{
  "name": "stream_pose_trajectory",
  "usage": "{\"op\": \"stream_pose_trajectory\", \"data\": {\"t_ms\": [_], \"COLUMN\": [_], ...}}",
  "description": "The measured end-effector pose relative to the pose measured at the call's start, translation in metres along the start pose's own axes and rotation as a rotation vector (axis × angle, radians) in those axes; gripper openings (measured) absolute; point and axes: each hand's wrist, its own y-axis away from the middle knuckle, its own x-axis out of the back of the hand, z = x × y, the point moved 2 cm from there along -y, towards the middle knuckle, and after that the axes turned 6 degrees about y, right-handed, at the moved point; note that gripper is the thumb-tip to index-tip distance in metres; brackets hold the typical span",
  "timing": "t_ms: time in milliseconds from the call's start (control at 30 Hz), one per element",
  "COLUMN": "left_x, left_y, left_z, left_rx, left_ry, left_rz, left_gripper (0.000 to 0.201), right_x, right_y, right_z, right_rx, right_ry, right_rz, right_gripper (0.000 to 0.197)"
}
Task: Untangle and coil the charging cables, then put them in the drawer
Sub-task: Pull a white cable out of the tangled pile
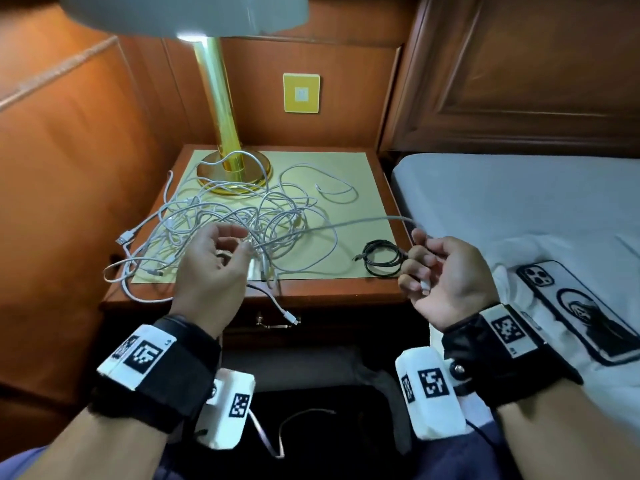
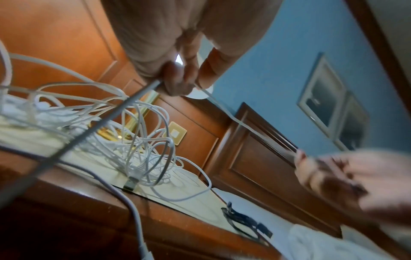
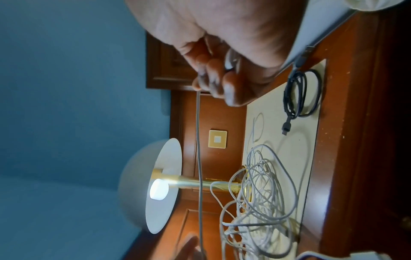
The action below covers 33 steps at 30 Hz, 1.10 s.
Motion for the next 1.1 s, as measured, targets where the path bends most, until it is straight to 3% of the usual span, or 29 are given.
{"op": "stream_pose_trajectory", "data": {"t_ms": [100, 200, 300, 367, 533, 600, 667, 800, 967, 1033, 1100], "left_x": [-0.009, -0.019, -0.027, -0.030, -0.025, -0.023, -0.023, -0.024, -0.025, -0.025, -0.023], "left_y": [0.011, 0.019, 0.028, 0.033, 0.031, 0.027, 0.027, 0.033, 0.031, 0.030, 0.027], "left_z": [0.005, 0.002, 0.007, 0.013, 0.018, 0.017, 0.017, 0.019, 0.018, 0.016, 0.013], "left_rx": [-0.218, -0.416, -0.478, -0.479, -0.500, -0.559, -0.604, -0.659, -0.560, -0.493, -0.495], "left_ry": [-0.165, -0.325, -0.276, -0.174, -0.058, -0.109, -0.160, -0.240, -0.197, -0.197, -0.223], "left_rz": [-0.060, -0.168, -0.364, -0.440, -0.389, -0.386, -0.440, -0.552, -0.675, -0.695, -0.614], "left_gripper": [0.015, 0.020, 0.023, 0.022, 0.026, 0.033, 0.040, 0.034, 0.017, 0.013, 0.014], "right_x": [-0.013, -0.021, -0.019, -0.017, -0.026, -0.028, -0.028, -0.029, -0.030, -0.031, -0.031], "right_y": [0.007, 0.016, 0.020, 0.019, 0.023, 0.023, 0.024, 0.035, 0.035, 0.033, 0.029], "right_z": [0.003, 0.010, 0.019, 0.026, 0.043, 0.045, 0.044, 0.036, 0.031, 0.030, 0.030], "right_rx": [0.158, 0.432, 0.699, 0.744, 0.442, 0.304, 0.137, -0.282, -0.365, -0.343, -0.294], "right_ry": [0.085, 0.422, 0.845, 1.010, 1.137, 1.042, 0.940, 0.650, 0.587, 0.544, 0.463], "right_rz": [-0.109, -0.149, -0.128, -0.171, -0.446, -0.533, -0.626, -0.830, -0.909, -0.847, -0.718], "right_gripper": [0.023, 0.018, 0.019, 0.023, 0.027, 0.028, 0.043, 0.034, 0.034, 0.044, 0.055]}}
